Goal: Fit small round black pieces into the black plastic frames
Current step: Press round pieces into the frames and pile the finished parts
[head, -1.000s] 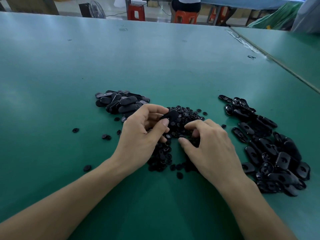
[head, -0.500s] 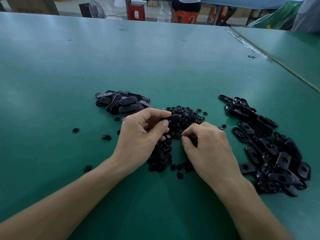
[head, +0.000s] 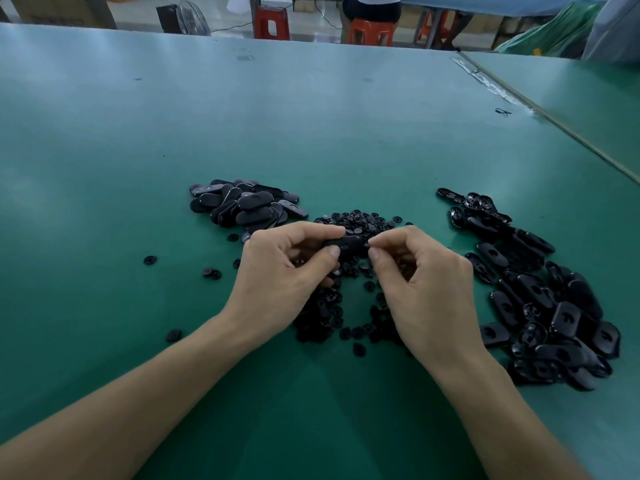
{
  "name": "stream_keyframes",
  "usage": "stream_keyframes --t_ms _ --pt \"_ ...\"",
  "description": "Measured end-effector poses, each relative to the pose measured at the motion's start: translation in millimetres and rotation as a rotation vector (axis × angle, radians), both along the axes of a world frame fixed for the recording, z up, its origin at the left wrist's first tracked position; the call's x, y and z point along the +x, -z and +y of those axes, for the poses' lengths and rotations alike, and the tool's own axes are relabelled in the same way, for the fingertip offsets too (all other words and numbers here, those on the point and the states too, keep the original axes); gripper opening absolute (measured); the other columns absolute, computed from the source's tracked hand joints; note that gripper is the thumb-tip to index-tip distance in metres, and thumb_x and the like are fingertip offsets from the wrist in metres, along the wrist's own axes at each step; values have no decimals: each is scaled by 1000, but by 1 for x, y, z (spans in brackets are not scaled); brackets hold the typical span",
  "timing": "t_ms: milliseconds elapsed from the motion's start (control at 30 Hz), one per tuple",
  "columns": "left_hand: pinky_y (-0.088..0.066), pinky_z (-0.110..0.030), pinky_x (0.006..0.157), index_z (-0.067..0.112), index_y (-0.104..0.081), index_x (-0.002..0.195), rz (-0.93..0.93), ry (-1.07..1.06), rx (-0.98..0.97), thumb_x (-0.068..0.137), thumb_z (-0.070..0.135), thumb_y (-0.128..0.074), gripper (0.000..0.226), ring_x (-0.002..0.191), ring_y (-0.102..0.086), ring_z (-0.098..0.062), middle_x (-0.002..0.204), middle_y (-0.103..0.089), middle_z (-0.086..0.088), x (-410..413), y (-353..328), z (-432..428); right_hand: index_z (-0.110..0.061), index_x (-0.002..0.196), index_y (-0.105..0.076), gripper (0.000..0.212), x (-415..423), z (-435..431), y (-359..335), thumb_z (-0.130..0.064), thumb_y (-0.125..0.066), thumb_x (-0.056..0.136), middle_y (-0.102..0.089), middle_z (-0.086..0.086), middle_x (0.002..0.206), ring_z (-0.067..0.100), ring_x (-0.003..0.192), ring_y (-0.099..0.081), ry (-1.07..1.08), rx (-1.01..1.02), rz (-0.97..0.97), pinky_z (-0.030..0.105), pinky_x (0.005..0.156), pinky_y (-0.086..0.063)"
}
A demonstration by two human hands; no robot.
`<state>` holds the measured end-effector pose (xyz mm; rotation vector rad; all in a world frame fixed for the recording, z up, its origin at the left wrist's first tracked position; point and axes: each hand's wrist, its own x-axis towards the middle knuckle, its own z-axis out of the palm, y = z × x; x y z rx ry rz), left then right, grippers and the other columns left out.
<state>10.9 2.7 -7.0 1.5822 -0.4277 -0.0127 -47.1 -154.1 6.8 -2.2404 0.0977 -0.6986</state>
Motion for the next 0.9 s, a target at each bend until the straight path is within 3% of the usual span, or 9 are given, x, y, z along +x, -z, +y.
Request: stream_keyframes --t_ms 133,267,367,467,900 --pt "-59 -25 65 30 -77 100 -22 5 24 87 9 -72 25 71 -74 -19 82 -78 0 0 1 1 -32 94 -71 23 1 0 0 -11 -77 86 -73 -18 79 -1 78 -70 -51 241 -10 9 73 -51" --pt "-62 -33 68 34 -77 99 -36 -6 61 83 18 -72 23 70 -74 -17 80 -77 3 0 2 1 -32 84 -74 22 2 0 -1 -11 -80 83 -74 -16 80 2 76 -70 -92 300 -21 12 71 -52" --pt "-63 -38 70 34 -76 98 -46 -5 80 83 17 -73 23 73 -74 -19 81 -78 4 -1 3 1 -32 83 -75 22 1 1 -1 -11 -81 82 -73 -11 78 4 72 -68 -106 321 -10 10 67 -49" --pt "-63 -40 72 31 -76 99 -54 4 92 83 14 -73 23 75 -74 -19 83 -78 4 -2 2 0 -30 85 -76 18 1 2 -1 -12 -78 85 -74 -17 78 3 74 -69 -133 326 34 12 69 -50" --pt "-62 -32 74 23 -76 99 -68 18 103 86 -3 -74 30 77 -74 -14 86 -78 5 -4 -1 -2 -28 83 -70 20 0 5 1 -9 -75 86 -72 -12 78 6 71 -68 -163 301 63 14 66 -51"
